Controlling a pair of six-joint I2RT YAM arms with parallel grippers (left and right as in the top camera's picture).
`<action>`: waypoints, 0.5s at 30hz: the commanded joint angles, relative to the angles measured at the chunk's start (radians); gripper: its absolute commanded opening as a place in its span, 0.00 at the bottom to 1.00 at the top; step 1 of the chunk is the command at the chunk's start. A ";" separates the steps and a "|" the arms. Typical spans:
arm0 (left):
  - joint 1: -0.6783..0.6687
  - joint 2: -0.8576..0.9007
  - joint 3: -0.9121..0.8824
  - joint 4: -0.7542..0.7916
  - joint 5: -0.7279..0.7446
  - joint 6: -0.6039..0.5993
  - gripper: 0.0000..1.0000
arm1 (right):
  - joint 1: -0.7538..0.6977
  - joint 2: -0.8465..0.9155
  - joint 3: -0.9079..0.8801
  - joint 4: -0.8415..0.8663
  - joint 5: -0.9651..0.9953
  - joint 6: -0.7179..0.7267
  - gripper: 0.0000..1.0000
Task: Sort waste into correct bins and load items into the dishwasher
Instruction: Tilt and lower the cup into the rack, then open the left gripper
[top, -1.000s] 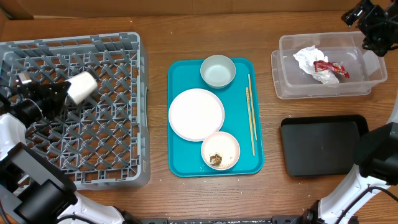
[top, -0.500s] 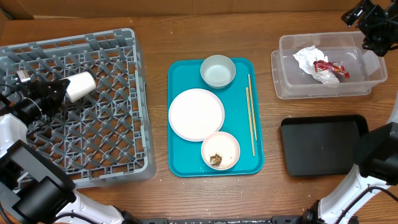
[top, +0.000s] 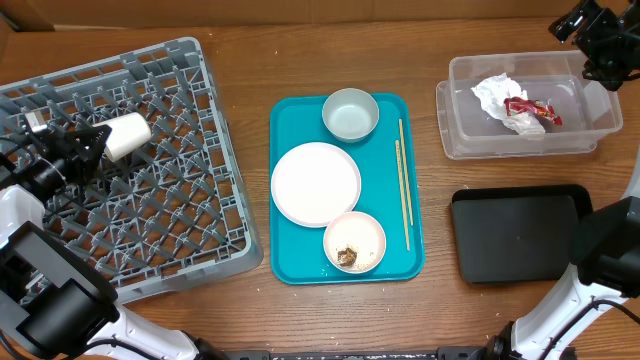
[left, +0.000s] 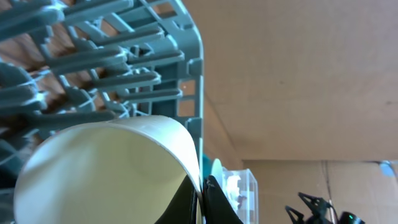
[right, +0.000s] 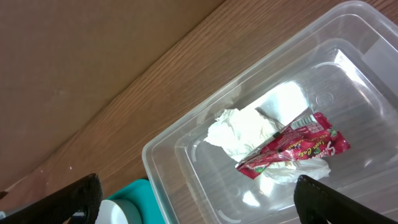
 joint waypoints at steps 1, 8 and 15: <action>0.006 0.013 -0.006 0.045 0.137 0.011 0.04 | 0.003 -0.048 0.007 0.005 0.003 0.004 1.00; 0.006 0.013 -0.006 0.211 0.191 -0.069 0.04 | 0.003 -0.048 0.007 0.005 0.003 0.004 1.00; -0.014 0.030 -0.007 0.178 0.097 -0.068 0.04 | 0.003 -0.048 0.007 0.005 0.003 0.004 1.00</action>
